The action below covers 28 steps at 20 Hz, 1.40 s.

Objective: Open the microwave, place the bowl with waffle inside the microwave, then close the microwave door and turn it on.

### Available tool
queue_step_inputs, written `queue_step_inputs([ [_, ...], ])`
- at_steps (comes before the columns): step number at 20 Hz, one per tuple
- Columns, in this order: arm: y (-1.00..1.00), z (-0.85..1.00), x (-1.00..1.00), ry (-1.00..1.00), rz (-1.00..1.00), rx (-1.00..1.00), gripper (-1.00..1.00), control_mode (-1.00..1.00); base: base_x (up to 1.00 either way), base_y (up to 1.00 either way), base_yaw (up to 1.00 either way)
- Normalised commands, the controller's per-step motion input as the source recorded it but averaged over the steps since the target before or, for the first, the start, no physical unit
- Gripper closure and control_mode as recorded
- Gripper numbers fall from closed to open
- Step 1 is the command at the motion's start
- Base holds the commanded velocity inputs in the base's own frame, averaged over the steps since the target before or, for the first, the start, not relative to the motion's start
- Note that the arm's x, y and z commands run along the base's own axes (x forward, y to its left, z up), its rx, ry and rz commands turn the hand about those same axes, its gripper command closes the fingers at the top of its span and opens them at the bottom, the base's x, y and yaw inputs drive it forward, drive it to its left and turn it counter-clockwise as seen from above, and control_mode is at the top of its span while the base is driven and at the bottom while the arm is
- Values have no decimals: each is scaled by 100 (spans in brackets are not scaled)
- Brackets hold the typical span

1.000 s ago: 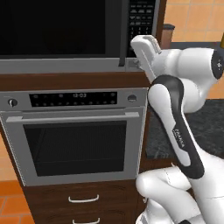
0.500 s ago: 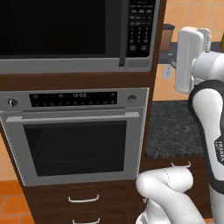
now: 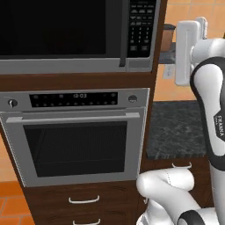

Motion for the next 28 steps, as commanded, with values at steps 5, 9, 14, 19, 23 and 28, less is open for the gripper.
queue_step_inputs([
  [5, 16, -25, 50, 0, 0, 0, 100, -100, 0, 0, 0],
  [9, 6, -13, 69, 0, 0, 1, 100, -100, 0, 0, 0],
  [14, 25, -5, 56, 0, 0, 0, 100, -100, 0, 0, 0],
  [19, 29, 0, 35, 0, 0, 0, 100, -100, 0, 0, 0],
  [23, 0, 0, 38, 0, 0, 0, 100, -100, 0, 0, 0],
  [28, 11, 0, 38, 0, 0, 0, 100, -100, 0, 0, 0],
])
